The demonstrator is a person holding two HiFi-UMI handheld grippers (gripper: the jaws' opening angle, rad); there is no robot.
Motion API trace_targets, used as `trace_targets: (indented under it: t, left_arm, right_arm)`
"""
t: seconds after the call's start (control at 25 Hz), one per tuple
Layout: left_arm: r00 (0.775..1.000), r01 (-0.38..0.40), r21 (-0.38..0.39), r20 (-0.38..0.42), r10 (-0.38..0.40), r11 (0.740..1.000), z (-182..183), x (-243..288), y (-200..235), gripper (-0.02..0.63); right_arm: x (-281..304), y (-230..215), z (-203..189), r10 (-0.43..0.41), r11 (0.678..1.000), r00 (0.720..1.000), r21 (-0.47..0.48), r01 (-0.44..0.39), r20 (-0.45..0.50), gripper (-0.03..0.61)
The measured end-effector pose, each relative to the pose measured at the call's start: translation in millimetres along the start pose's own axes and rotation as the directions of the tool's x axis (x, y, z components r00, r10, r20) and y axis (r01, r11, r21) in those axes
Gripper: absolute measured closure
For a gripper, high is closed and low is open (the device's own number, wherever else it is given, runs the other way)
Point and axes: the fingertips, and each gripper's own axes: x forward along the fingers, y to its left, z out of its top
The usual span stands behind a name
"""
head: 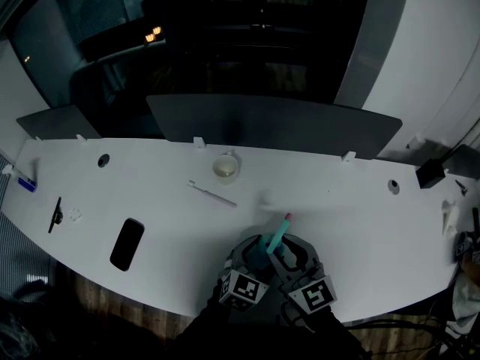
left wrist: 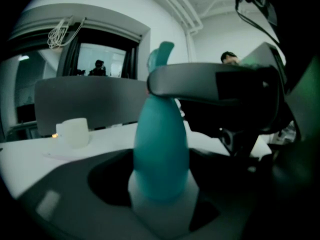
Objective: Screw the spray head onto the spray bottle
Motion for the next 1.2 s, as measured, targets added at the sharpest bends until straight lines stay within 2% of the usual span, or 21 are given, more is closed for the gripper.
trace_targets:
  t: [0.16, 0.32, 0.36, 0.44, 0.52, 0.6, 0.68, 0.76, 0.88, 0.96, 1.0, 1.04, 1.12, 1.16, 1.2]
  left_arm:
    - [1.0, -0.024, -0.013, 0.0, 0.024, 1.0, 0, 1, 1, 0.262]
    - [0.99, -0.143, -0.087, -0.006, 0.143, 0.986, 1, 0, 5, 0.262]
    - [0.989, -0.147, -0.099, 0.003, 0.148, 0.984, 2, -1, 5, 0.261]
    - [0.996, -0.079, -0.063, 0.043, 0.082, 0.995, 2, -3, 3, 0.261]
    - [0.998, 0.052, 0.053, 0.036, -0.054, 0.997, 1, -2, 0, 0.249]
    - [0.984, 0.178, 0.139, -0.01, -0.178, 0.974, 0, 3, -3, 0.249]
    - [0.973, 0.231, 0.162, -0.025, -0.23, 0.959, -1, 6, -3, 0.252]
    - [0.982, 0.188, 0.144, -0.019, -0.187, 0.971, 1, 4, -2, 0.256]
    - [1.0, -0.023, 0.055, 0.001, 0.023, 0.998, 6, 2, 0, 0.258]
    - [0.987, -0.161, -0.046, 0.001, 0.161, 0.986, 4, -1, 3, 0.259]
    - [0.981, -0.193, -0.089, -0.001, 0.194, 0.977, 2, -1, 3, 0.262]
    - [0.981, -0.191, -0.106, 0.002, 0.192, 0.976, 0, -2, 3, 0.264]
    - [0.995, -0.091, -0.051, 0.031, 0.093, 0.995, 0, -3, 1, 0.262]
    - [0.999, -0.011, 0.009, 0.042, 0.011, 1.0, 2, -5, -1, 0.261]
    - [0.996, 0.075, 0.078, 0.037, -0.079, 0.994, 3, -5, -3, 0.25]
  right_arm:
    - [1, -1, -1, -0.042, 0.999, 0.999, -0.024, 0.041, -0.009, 0.442]
    - [3, -2, 0, -0.071, 0.997, 0.997, -0.003, 0.071, -0.014, 0.442]
    - [3, -2, 0, -0.063, 0.998, 0.998, 0.011, 0.063, -0.013, 0.442]
    - [2, -1, -2, -0.032, 0.998, 0.999, 0.048, 0.033, -0.018, 0.442]
    - [1, 0, -3, 0.008, 0.998, 1.0, 0.057, -0.006, -0.027, 0.442]
    - [2, -1, -3, 0.035, 0.998, 0.999, 0.044, -0.034, -0.029, 0.442]
    - [2, -3, -1, 0.039, 0.999, 0.999, 0.034, -0.038, -0.018, 0.442]
    - [2, -3, 0, 0.012, 1.0, 1.0, 0.017, -0.012, -0.003, 0.442]
    - [0, -2, 1, -0.067, 0.998, 0.998, 0.0, 0.067, 0.009, 0.442]
    - [-1, 0, 0, -0.082, 0.997, 0.997, -0.007, 0.082, 0.001, 0.443]
    - [-1, 1, 0, -0.073, 0.997, 0.997, -0.002, 0.073, -0.005, 0.443]
    - [-1, 0, -1, -0.059, 0.998, 0.998, 0.011, 0.059, -0.007, 0.443]
    - [-1, -1, -1, -0.021, 0.999, 1.0, 0.036, 0.021, -0.006, 0.443]
    - [-1, -1, -2, 0.006, 0.999, 1.0, 0.043, -0.006, -0.01, 0.442]
    - [-1, 0, -2, 0.037, 0.998, 0.999, 0.048, -0.036, -0.016, 0.443]
